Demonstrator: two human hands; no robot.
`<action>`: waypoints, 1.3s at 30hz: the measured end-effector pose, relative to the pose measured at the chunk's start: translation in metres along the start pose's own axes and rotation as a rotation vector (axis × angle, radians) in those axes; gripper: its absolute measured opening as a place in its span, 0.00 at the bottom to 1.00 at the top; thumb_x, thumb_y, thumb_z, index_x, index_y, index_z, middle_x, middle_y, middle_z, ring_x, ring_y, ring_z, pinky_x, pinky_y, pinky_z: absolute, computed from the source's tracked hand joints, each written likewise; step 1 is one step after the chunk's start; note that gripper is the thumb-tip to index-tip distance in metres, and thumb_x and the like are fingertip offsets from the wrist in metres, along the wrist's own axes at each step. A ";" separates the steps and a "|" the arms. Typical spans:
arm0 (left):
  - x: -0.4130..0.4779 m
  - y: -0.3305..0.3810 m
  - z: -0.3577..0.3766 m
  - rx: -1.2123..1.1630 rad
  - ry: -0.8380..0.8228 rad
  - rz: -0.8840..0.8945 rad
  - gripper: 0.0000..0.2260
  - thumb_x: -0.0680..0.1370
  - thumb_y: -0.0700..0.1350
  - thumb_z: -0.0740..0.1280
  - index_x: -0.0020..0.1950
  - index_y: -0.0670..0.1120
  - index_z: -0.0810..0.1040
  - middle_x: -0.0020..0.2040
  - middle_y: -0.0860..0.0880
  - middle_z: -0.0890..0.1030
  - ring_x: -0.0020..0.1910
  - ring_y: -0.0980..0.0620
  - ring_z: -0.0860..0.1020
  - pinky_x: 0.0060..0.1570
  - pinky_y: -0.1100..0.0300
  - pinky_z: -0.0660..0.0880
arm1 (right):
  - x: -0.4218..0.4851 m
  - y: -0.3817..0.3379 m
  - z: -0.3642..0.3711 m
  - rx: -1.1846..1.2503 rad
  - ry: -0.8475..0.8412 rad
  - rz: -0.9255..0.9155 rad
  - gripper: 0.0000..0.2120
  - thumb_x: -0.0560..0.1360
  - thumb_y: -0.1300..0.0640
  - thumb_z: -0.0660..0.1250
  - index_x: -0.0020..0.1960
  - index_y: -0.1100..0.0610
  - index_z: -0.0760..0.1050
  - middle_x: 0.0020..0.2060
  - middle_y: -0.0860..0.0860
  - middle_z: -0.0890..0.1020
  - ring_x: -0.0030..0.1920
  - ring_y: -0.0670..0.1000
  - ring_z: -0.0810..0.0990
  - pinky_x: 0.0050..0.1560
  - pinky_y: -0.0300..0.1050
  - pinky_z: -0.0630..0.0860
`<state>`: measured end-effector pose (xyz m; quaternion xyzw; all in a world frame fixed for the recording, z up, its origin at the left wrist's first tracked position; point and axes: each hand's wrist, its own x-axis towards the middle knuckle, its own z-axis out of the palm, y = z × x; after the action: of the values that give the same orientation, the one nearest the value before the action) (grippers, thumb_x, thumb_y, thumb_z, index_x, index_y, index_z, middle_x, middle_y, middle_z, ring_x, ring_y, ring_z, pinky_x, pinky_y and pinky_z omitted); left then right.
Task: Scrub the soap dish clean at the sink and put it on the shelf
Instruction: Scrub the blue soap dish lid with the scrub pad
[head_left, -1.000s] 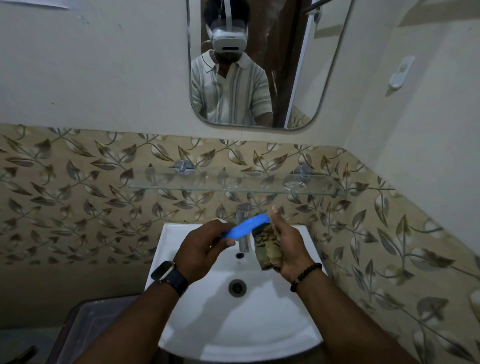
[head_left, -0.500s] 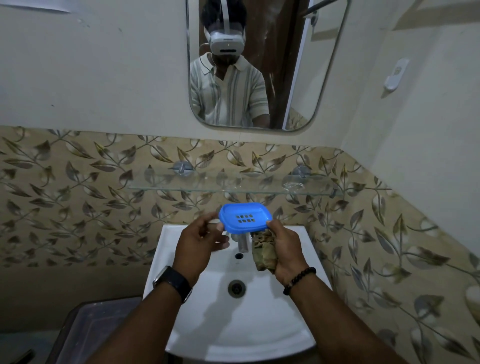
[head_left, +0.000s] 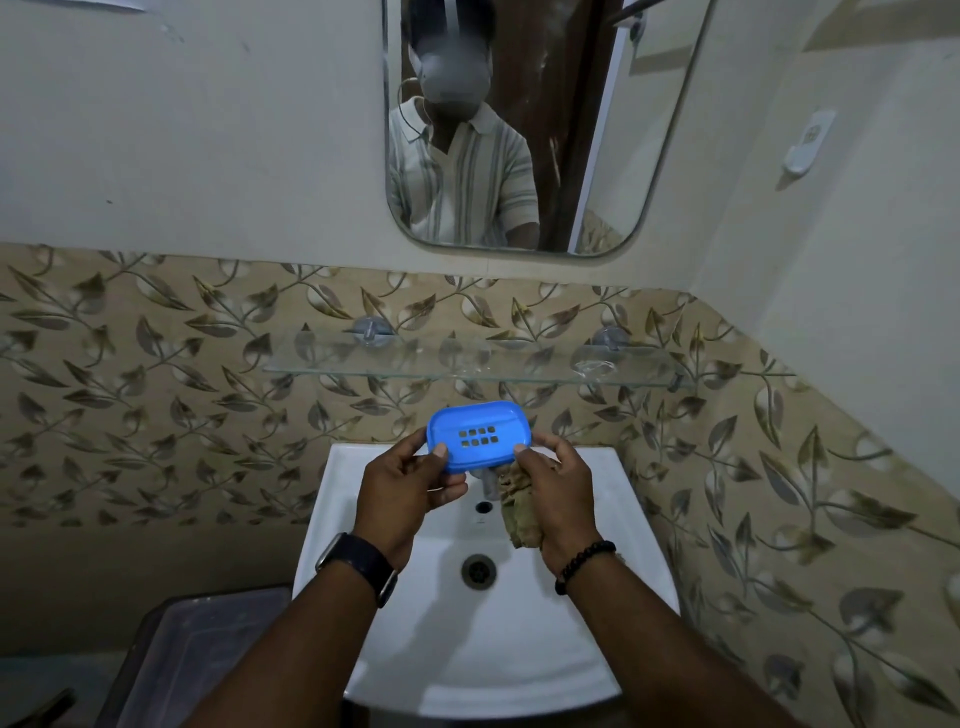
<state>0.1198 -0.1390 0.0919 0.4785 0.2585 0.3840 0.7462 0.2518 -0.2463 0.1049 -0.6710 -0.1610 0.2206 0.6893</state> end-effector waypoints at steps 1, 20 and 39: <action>0.001 0.000 -0.002 -0.002 0.004 0.004 0.16 0.80 0.39 0.68 0.67 0.48 0.76 0.42 0.41 0.86 0.41 0.44 0.85 0.43 0.54 0.83 | 0.000 0.001 0.003 -0.022 0.005 -0.022 0.09 0.75 0.55 0.72 0.54 0.48 0.80 0.39 0.51 0.87 0.40 0.49 0.86 0.42 0.49 0.84; 0.026 0.000 -0.108 0.127 0.330 0.033 0.20 0.82 0.38 0.65 0.74 0.43 0.71 0.45 0.40 0.79 0.40 0.47 0.80 0.42 0.60 0.84 | 0.009 0.046 0.110 -0.163 -0.259 0.077 0.13 0.76 0.57 0.71 0.59 0.46 0.82 0.45 0.43 0.86 0.48 0.48 0.86 0.57 0.53 0.82; 0.122 -0.068 -0.153 0.651 0.544 -0.059 0.13 0.77 0.43 0.72 0.61 0.44 0.81 0.50 0.40 0.84 0.49 0.39 0.82 0.52 0.49 0.80 | 0.101 0.108 0.153 -0.478 -0.497 0.229 0.26 0.76 0.52 0.69 0.74 0.45 0.70 0.47 0.49 0.85 0.50 0.50 0.84 0.57 0.48 0.80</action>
<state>0.0961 0.0228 -0.0353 0.5628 0.5671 0.3732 0.4715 0.2490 -0.0628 -0.0033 -0.7528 -0.2945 0.4089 0.4235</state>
